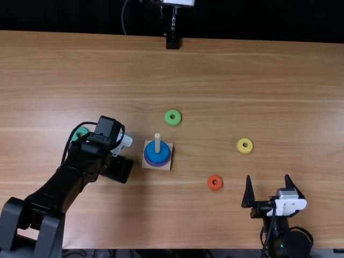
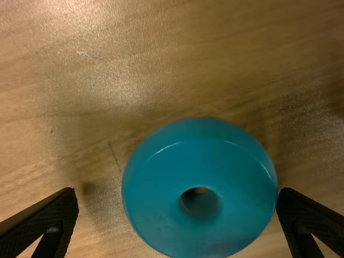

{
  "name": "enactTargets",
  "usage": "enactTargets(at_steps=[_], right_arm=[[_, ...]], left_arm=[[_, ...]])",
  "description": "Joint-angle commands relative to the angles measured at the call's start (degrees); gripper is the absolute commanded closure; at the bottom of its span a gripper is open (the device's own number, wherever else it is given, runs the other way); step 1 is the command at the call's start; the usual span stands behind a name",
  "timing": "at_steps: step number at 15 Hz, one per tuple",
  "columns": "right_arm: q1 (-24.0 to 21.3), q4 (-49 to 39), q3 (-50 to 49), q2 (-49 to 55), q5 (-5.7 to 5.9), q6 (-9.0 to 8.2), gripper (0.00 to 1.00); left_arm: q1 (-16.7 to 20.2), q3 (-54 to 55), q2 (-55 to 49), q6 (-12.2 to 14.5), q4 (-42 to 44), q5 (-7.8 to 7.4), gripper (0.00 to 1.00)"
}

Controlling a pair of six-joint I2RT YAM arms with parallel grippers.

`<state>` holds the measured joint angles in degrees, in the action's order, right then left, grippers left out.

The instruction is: Build the Hanoi tower: stack the rings onto the peg from bottom to top in this color order: purple, dark blue, light blue, dark green, light green, yellow, orange.

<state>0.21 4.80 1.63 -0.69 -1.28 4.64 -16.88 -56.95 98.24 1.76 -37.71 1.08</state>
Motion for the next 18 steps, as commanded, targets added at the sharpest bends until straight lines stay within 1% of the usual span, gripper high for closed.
enactTargets(at_steps=[1, 5, 6, 8, 9, 10, 11, 12, 15, 16, 17, 18], right_arm=[[-0.7, 0.2, -0.7, 0.7, 0.01, 0.10, 0.00], [-0.7, 0.2, -0.7, 0.7, 0.01, 0.10, 0.00], [-0.7, 0.2, -0.7, 0.7, 0.01, 0.10, 0.00], [-0.7, 0.1, -0.7, 0.7, 0.01, 0.10, 0.00], [-0.7, 0.2, -0.7, 0.7, 0.01, 0.10, 0.00], [-0.7, 0.2, -0.7, 0.7, 0.01, 0.10, 0.00], [-0.7, 0.2, -0.7, 0.7, 0.01, 0.10, 0.00], [-0.7, 0.2, -0.7, 0.7, 0.01, 0.10, 0.00], [-0.7, 0.2, -0.7, 0.7, 0.01, 0.10, 0.00], [-0.7, 0.2, -0.7, 0.7, 0.01, 0.10, 0.00], [-0.7, 0.2, -0.7, 0.7, 0.01, 0.10, 0.00], [-0.7, 0.2, -0.7, 0.7, 0.01, 0.10, 0.00]], left_arm=[[-0.3, -2.2, 1.7, 1.2, 0.2, -0.34, 0.00], [-0.8, -2.6, 2.0, 1.3, 0.2, -0.24, 0.00], [-1.0, -2.6, 2.0, 1.3, 0.2, -0.24, 0.07], [-1.1, -2.5, 2.0, 1.1, 0.1, -0.13, 0.77], [-1.1, -2.4, 2.0, 1.0, 0.2, -0.13, 1.00], [-1.2, -2.4, 2.0, 1.0, 0.1, 0.39, 1.00], [-1.2, -2.6, 2.0, 1.0, -0.1, 1.55, 1.00], [-1.2, -3.0, 1.8, 1.0, -0.6, 2.29, 1.00], [-1.1, -7.5, 1.3, 0.2, -0.9, 2.19, 1.00], [-1.1, -10.6, 1.1, -0.1, -2.7, 2.19, 1.00], [-1.1, -14.4, 1.0, -1.3, -7.4, 2.08, 1.00], [-1.0, -18.5, 1.0, -3.3, -13.2, 1.98, 1.00]])
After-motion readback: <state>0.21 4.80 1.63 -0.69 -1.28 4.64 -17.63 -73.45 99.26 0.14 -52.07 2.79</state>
